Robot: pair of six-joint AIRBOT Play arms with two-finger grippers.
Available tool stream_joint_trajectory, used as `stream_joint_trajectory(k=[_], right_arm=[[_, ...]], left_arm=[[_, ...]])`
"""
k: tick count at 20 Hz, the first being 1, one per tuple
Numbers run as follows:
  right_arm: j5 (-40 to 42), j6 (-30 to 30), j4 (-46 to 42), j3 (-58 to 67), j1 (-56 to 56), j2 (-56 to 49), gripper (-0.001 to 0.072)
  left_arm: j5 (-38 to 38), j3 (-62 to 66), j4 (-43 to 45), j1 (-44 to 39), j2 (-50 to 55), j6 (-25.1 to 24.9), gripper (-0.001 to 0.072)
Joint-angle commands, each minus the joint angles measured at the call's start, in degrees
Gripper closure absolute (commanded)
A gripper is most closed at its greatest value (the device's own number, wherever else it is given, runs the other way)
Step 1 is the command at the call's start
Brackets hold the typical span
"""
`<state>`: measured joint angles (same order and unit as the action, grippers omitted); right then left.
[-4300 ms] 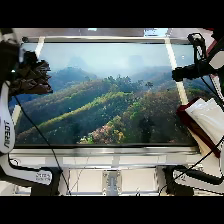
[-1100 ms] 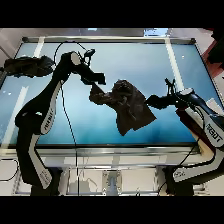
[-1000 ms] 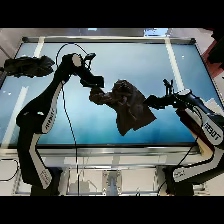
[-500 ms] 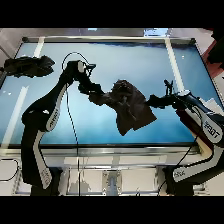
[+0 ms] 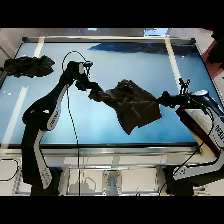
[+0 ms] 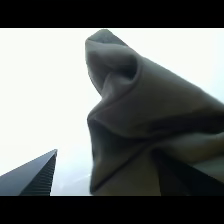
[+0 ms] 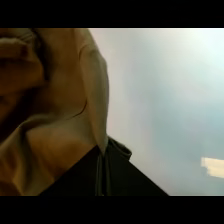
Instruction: Fold the shirts.
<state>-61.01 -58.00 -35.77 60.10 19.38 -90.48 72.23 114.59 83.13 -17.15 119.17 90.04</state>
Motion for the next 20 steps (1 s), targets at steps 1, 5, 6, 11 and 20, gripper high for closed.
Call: stream_joint_trajectory(k=[1,5,6,11,20], right_arm=[[-4.81,-0.09,0.02,0.0,0.57,0.37,0.0679],[-6.4,-0.07,-0.02,0.0,0.57,0.37,0.0679],[-6.38,-0.07,-0.04,0.0,0.57,0.37,0.0679],[-6.99,-0.07,-0.07,0.0,0.57,0.66,0.068],[-7.34,-2.43,-12.92,0.02,0.7,18.21,0.0682]], left_arm=[[-5.27,-0.02,-6.86,0.02,1.14,-0.07,0.001],[-6.97,-0.02,-10.03,0.02,3.08,-0.02,0.001],[-7.23,-0.02,-10.05,0.02,3.41,0.11,0.0028],[-5.75,2.08,-10.01,0.17,3.41,0.87,0.0694],[1.03,4.26,-4.24,6.1,-17.86,0.81,0.0694]])
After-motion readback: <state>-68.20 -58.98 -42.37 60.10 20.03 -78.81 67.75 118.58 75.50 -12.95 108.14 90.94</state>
